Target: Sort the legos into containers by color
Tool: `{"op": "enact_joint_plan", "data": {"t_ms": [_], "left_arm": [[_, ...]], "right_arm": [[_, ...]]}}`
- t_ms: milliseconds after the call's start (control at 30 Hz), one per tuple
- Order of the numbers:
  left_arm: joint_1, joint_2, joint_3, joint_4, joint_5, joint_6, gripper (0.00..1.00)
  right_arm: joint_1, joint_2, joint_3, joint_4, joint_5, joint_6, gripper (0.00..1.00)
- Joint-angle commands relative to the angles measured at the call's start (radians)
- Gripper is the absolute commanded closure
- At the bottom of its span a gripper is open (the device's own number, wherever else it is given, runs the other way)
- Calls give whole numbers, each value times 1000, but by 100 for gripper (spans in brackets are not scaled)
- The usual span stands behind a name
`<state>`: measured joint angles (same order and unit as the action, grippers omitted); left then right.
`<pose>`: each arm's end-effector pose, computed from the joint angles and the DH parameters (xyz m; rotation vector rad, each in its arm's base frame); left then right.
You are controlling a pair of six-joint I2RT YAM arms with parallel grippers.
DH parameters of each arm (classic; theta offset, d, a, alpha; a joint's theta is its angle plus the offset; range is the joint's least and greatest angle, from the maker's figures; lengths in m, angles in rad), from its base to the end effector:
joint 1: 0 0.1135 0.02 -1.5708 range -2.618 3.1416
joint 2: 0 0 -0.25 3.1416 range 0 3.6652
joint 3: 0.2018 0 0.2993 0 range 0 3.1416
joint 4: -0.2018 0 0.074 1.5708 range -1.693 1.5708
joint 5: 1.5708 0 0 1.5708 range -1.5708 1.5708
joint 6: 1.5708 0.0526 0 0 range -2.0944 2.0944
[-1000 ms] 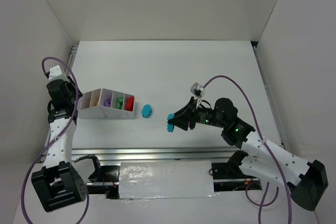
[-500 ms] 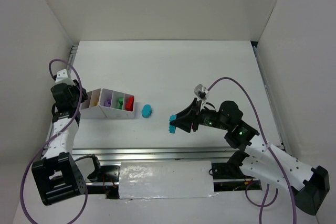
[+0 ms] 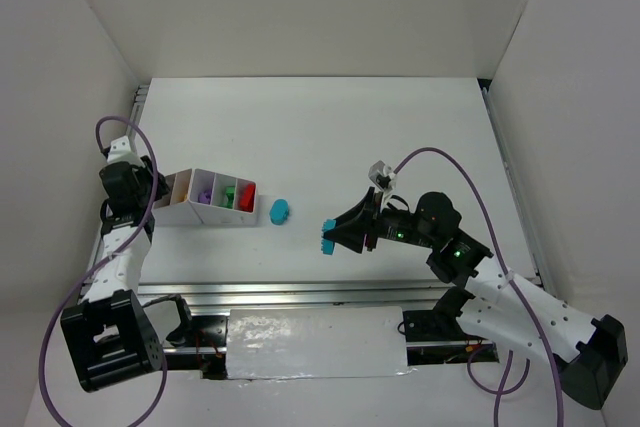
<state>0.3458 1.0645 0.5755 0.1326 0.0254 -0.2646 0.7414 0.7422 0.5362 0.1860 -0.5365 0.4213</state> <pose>0.2869 0.1019 0.2032 -0.5628 1.8432 0.0299 0.1694 0.1915 0.2788 -0.7209 1.6004 1.3017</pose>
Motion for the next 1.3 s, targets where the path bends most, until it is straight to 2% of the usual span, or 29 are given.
{"op": "enact_joint_plan", "data": {"t_ms": [0, 133, 367, 467, 533, 600, 633, 667, 700, 800, 833, 933, 967, 1000, 1067, 1100, 1133, 1167, 1267], "left_arm": [[-14, -17, 1, 18, -21, 10, 50], [-33, -32, 3, -1, -76, 8, 42], [-45, -61, 3, -14, -117, -1, 38], [-44, -112, 30, -54, -195, -27, 35], [-56, -184, 84, -126, -271, -70, 25], [-106, -272, 112, -169, -268, -79, 6], [-128, -308, 121, -175, -250, -99, 1], [-145, -340, 130, -180, -231, -117, 0], [-178, -407, 130, -185, -205, -169, 0], [-223, -483, 126, -180, 41, -173, 0], [-231, -488, 127, -182, 227, -170, 0], [-240, -436, 107, -140, 558, -241, 0], [-248, -413, 106, -131, 723, -284, 0], [-298, -369, 84, -96, 782, -309, 0], [-400, -350, 52, 0, 846, -359, 0], [-527, -354, 38, 25, 834, -363, 1], [-592, -360, 23, 42, 817, -361, 1], [-711, -365, 15, 98, 794, -373, 0], [-882, -338, 4, 226, 824, -406, 1]], "right_arm": [[-5, -1, -1, 47, 0, -18, 100], [-7, -1, -1, 52, 0, -16, 100], [-7, 9, 2, 55, -5, -16, 100], [-10, 14, 1, 53, 4, -10, 100], [-7, 23, 4, 53, 6, -7, 100], [-5, 40, 2, 61, 4, 4, 100], [-7, 46, 4, 75, 4, 10, 100], [-7, 58, 2, 84, 9, 28, 100], [-7, 65, 2, 93, 15, 39, 100], [-8, 78, 4, 128, 18, 86, 100], [-10, 85, 5, 145, 17, 114, 100], [-13, 88, 21, 185, 0, 149, 100], [-11, 85, 24, 196, -5, 160, 100], [-11, 83, 28, 216, -5, 168, 100], [-13, 77, 53, 230, -3, 192, 100], [-13, 79, 62, 249, -9, 200, 100], [-13, 83, 71, 263, -19, 221, 100], [-11, 89, 91, 286, -38, 235, 100], [-13, 121, 148, 291, -66, 252, 100]]}}
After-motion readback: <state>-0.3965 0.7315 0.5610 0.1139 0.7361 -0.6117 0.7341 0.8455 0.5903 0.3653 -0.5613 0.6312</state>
